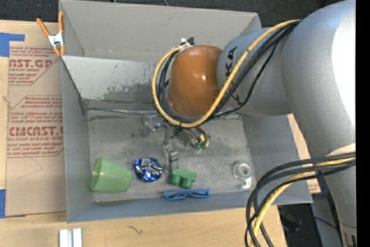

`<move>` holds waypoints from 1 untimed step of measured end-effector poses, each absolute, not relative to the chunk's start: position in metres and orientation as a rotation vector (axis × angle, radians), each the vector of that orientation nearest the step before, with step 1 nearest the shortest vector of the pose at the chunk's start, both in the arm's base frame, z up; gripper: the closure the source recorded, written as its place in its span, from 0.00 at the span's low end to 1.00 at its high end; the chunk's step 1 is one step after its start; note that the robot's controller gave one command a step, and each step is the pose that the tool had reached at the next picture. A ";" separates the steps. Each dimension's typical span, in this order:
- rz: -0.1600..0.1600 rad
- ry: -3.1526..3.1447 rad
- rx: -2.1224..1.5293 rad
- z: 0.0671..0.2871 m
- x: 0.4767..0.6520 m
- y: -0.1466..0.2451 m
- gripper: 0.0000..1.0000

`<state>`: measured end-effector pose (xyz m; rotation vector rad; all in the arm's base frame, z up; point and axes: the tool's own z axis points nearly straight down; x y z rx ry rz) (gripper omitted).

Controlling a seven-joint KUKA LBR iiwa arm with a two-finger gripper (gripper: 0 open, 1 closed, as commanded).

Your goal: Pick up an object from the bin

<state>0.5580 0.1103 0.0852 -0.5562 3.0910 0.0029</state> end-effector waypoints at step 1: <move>0.003 3.010 -0.870 0.073 0.482 0.127 0.00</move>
Offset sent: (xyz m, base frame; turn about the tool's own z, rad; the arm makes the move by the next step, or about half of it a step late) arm -0.0770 0.0145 -0.0131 -0.2048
